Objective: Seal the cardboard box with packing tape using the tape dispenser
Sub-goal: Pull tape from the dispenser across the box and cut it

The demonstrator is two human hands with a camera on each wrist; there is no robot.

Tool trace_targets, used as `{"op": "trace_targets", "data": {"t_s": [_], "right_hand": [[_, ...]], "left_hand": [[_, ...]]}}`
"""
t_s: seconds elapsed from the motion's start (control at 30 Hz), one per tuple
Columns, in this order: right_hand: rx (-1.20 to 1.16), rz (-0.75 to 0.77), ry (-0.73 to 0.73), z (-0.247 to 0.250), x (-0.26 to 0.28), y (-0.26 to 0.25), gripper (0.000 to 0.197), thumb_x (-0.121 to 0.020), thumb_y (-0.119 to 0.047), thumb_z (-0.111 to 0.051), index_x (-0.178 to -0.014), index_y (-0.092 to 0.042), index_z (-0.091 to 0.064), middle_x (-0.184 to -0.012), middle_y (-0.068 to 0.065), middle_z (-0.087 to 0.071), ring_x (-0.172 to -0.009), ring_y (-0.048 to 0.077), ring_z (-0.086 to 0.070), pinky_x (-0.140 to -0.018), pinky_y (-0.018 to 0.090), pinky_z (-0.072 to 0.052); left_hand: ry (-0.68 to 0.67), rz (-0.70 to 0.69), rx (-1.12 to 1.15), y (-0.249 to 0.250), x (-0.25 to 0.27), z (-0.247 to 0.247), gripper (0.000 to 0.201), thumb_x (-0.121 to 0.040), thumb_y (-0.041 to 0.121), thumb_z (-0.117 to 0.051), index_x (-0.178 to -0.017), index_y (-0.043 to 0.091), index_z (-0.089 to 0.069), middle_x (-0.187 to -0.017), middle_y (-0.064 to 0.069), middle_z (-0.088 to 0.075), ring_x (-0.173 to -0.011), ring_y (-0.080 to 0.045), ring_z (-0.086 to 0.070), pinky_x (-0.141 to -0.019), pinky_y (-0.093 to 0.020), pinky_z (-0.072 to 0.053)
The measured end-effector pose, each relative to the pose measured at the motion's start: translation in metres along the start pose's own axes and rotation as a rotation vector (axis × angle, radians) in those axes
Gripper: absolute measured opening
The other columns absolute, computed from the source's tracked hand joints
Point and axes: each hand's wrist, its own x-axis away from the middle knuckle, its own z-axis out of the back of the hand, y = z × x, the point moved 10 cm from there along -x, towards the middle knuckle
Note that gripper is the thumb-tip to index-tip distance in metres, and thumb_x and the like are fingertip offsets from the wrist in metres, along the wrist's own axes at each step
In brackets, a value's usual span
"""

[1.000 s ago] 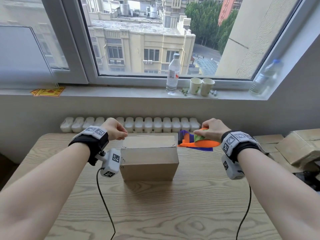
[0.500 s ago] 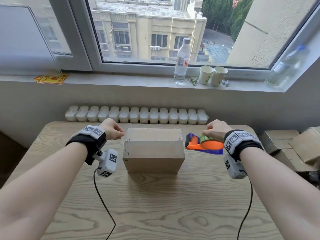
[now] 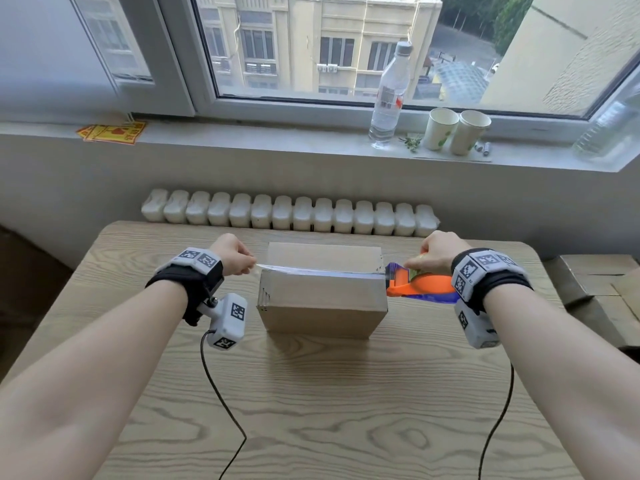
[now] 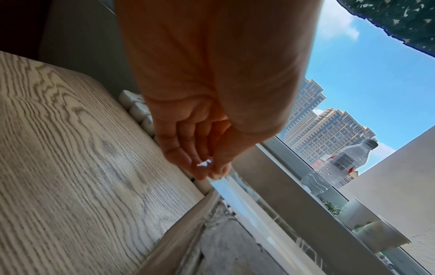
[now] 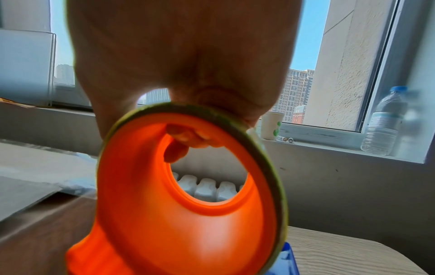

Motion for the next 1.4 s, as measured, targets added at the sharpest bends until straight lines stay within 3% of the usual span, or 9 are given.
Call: {"op": "trace_targets", "data": {"t_s": [0.37, 0.63, 0.77, 1.0, 1.17, 1.27, 1.4], "right_hand": [[0.033, -0.008, -0.044, -0.013, -0.008, -0.003, 0.042, -0.069, -0.047, -0.069, -0.071, -0.006, -0.071, -0.073, 0.009, -0.066, -0.075, 0.024, -0.063, -0.055, 0.025, -0.044], [0.048, 0.000, -0.039, -0.021, -0.014, -0.003, 0.042, -0.070, -0.047, -0.069, -0.054, -0.011, -0.056, -0.060, 0.005, -0.055, -0.063, 0.022, -0.054, -0.048, 0.026, -0.037], [0.065, -0.016, -0.017, -0.025, -0.015, 0.000, 0.046, -0.069, -0.053, -0.068, -0.054, -0.012, -0.054, -0.065, 0.006, -0.058, -0.069, 0.026, -0.058, -0.051, 0.027, -0.038], [0.069, -0.055, 0.050, -0.029, -0.012, 0.002, 0.048, -0.069, -0.058, -0.066, -0.061, -0.011, -0.058, -0.065, 0.006, -0.056, -0.070, 0.030, -0.056, -0.059, 0.029, -0.041], [0.061, -0.071, 0.066, -0.036, -0.015, 0.002, 0.052, -0.069, -0.062, -0.065, -0.069, -0.010, -0.059, -0.074, 0.010, -0.057, -0.074, 0.030, -0.055, -0.064, 0.032, -0.043], [0.070, -0.073, 0.078, -0.039, -0.015, 0.001, 0.053, -0.070, -0.063, -0.064, -0.067, -0.010, -0.056, -0.077, 0.012, -0.059, -0.074, 0.031, -0.055, -0.064, 0.032, -0.043], [0.080, -0.081, 0.101, -0.039, -0.014, 0.001, 0.053, -0.072, -0.061, -0.063, -0.070, -0.008, -0.058, -0.081, 0.014, -0.064, -0.074, 0.032, -0.057, -0.063, 0.031, -0.043]], "left_hand": [[-0.022, 0.012, 0.008, -0.015, -0.009, -0.006, 0.017, -0.087, 0.008, -0.061, -0.084, -0.006, -0.069, -0.063, -0.008, -0.061, -0.060, -0.016, -0.057, -0.061, -0.022, -0.049], [-0.011, 0.006, -0.051, -0.018, -0.012, -0.013, 0.017, -0.087, 0.009, -0.061, -0.085, -0.005, -0.071, -0.065, -0.009, -0.062, -0.072, -0.023, -0.060, -0.079, -0.035, -0.054], [0.006, 0.022, -0.046, -0.021, -0.015, -0.017, 0.017, -0.086, 0.008, -0.062, -0.089, -0.006, -0.070, -0.060, -0.004, -0.059, -0.059, -0.014, -0.056, -0.061, -0.023, -0.049], [0.027, -0.001, 0.011, -0.027, -0.020, -0.026, 0.018, -0.083, 0.010, -0.066, -0.094, -0.003, -0.071, -0.073, -0.013, -0.067, -0.059, -0.011, -0.058, -0.063, -0.023, -0.052], [0.041, 0.030, 0.112, -0.031, -0.022, -0.032, 0.022, -0.083, 0.005, -0.065, -0.102, -0.007, -0.067, -0.063, -0.003, -0.060, -0.058, -0.009, -0.056, -0.049, -0.010, -0.049], [0.033, 0.070, 0.188, -0.038, -0.025, -0.035, 0.042, -0.083, 0.006, -0.066, -0.120, -0.008, -0.054, -0.069, -0.005, -0.061, -0.060, -0.010, -0.057, -0.057, -0.016, -0.051], [0.073, 0.085, 0.183, -0.041, -0.029, -0.036, 0.040, -0.081, 0.008, -0.069, -0.117, -0.005, -0.058, -0.082, -0.015, -0.065, -0.068, -0.021, -0.063, -0.087, -0.036, -0.055]]}}
